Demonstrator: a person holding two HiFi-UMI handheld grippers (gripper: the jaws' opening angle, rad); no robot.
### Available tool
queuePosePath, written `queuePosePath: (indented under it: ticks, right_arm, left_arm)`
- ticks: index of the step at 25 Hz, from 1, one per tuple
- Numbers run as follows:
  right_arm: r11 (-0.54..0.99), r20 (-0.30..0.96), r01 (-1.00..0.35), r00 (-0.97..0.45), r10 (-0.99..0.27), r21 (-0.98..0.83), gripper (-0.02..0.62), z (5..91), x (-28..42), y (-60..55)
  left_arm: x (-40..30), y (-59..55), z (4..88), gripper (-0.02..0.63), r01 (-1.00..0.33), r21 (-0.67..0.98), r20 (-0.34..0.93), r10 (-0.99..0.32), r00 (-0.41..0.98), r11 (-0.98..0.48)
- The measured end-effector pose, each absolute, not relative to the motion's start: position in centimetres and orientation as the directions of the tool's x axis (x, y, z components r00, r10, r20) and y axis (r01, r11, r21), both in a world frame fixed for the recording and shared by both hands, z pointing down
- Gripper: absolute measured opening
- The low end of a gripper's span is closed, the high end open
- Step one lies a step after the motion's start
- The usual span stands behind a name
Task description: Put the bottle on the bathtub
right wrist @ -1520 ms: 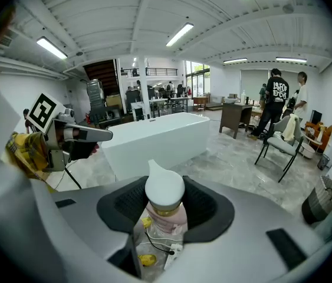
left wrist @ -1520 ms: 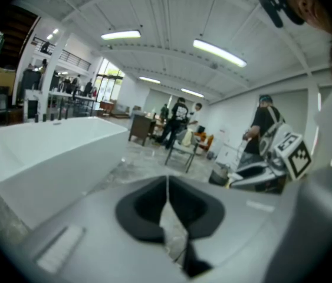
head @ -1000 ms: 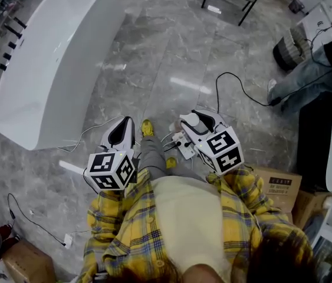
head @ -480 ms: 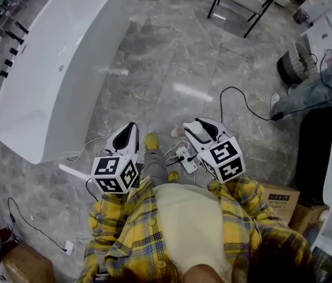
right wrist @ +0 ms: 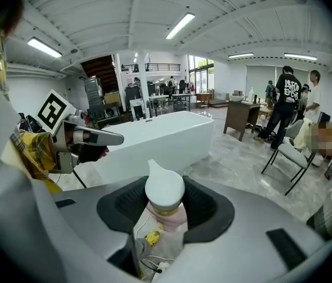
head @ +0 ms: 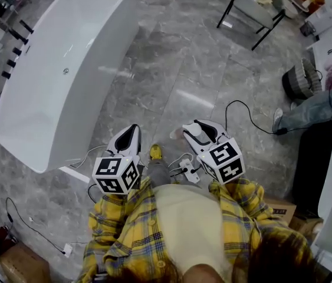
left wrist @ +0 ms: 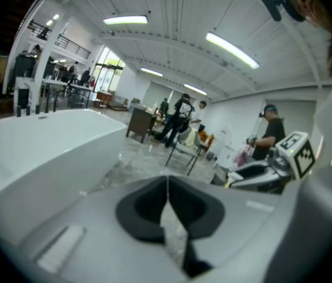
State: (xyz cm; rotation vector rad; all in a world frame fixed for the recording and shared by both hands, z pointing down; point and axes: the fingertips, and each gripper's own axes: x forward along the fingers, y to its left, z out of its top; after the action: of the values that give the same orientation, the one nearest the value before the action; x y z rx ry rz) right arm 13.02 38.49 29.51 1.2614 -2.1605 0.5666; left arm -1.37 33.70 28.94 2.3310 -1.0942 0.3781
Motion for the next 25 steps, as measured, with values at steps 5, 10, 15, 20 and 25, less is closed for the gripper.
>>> queuePosePath:
  ticks: [5, 10, 15, 20, 25]
  right_arm:
    - [0.482, 0.66, -0.873, -0.404, -0.633, -0.072, 0.173, 29.4, 11.7, 34.5]
    - [0.495, 0.665, -0.866, -0.411, -0.623, -0.07, 0.173, 29.4, 10.3, 31.1]
    - [0.495, 0.659, -0.865, -0.416, -0.627, -0.075, 0.173, 29.2, 9.7, 28.1]
    - [0.501, 0.652, -0.863, -0.415, -0.635, -0.062, 0.173, 29.2, 9.9, 25.9]
    - [0.512, 0.654, -0.857, -0.419, -0.63, -0.056, 0.173, 29.2, 11.0, 23.5]
  left_arm:
    - [-3.0, 30.3, 29.3, 0.009, -0.786, 0.342, 0.464, -0.635, 0.618, -0.516]
    - [-4.6, 27.4, 29.6, 0.009, -0.793, 0.343, 0.468, -0.64, 0.609, -0.503]
    - [-5.6, 25.1, 29.4, 0.009, -0.797, 0.327, 0.469, -0.645, 0.603, -0.508]
    - [-5.6, 24.4, 29.1, 0.008, -0.795, 0.315, 0.455, -0.652, 0.606, -0.519]
    - [-4.6, 23.5, 29.0, 0.007, -0.801, 0.311, 0.456, -0.659, 0.598, -0.511]
